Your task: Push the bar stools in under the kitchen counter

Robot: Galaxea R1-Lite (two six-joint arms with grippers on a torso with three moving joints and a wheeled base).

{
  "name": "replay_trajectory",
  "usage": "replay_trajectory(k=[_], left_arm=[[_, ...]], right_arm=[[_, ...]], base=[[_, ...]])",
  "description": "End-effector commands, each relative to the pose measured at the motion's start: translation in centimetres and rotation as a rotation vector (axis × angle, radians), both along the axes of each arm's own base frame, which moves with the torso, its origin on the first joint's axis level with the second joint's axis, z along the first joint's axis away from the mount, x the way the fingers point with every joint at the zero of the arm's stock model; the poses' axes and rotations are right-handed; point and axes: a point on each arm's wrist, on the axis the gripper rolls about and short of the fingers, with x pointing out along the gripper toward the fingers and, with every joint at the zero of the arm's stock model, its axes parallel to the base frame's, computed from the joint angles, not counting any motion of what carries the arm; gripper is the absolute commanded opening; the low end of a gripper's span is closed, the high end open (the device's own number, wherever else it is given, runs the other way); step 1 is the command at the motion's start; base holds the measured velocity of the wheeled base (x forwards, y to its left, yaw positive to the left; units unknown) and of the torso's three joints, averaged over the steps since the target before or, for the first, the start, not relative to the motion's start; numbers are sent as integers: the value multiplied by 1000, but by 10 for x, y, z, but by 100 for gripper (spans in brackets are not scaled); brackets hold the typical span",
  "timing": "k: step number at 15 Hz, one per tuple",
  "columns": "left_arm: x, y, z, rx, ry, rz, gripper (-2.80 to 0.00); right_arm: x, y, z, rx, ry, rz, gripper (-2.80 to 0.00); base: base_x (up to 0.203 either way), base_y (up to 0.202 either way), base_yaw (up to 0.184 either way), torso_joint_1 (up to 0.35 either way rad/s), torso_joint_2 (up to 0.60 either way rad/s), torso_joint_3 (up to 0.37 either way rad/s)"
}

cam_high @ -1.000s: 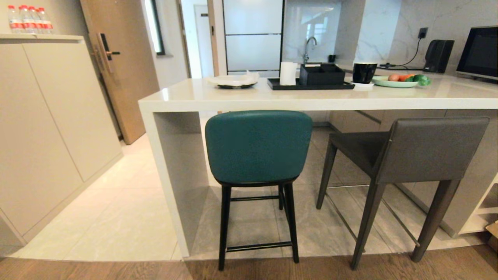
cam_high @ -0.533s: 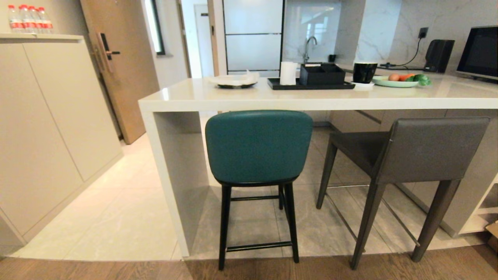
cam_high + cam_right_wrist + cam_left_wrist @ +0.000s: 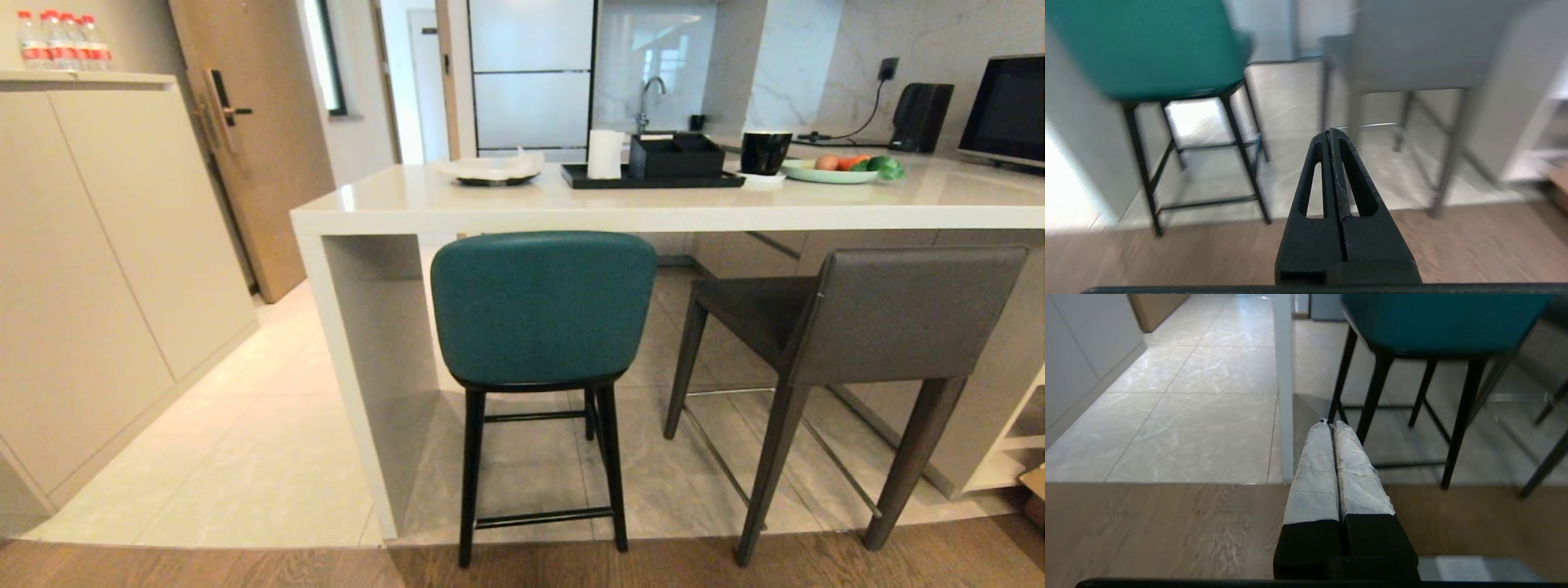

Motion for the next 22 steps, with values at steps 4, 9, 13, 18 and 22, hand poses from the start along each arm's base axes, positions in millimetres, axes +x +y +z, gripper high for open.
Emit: replay_trajectory(k=[4,9,13,18,22], left_arm=[[17,0,-17,80,-186,0,-280],[17,0,-24,27,-117,9,-280],[17,0,-25,23,-103,8,-280],[17,0,-25,21,-103,9,-280],[17,0,-25,21,-103,9,-280]], right_arm=[[24,1,-37,-71,-40,30,-280],[25,1,-44,-130,28,44,-280],[25,0,-44,-73,29,23,-280],[25,0,-44,-21,26,18,-280],[25,0,-44,-21,26,6,-280]], base=[[0,0,0,0,0,0],[0,0,0,0,0,0],[0,0,0,0,0,0],[0,0,0,0,0,0],[0,0,0,0,0,0]])
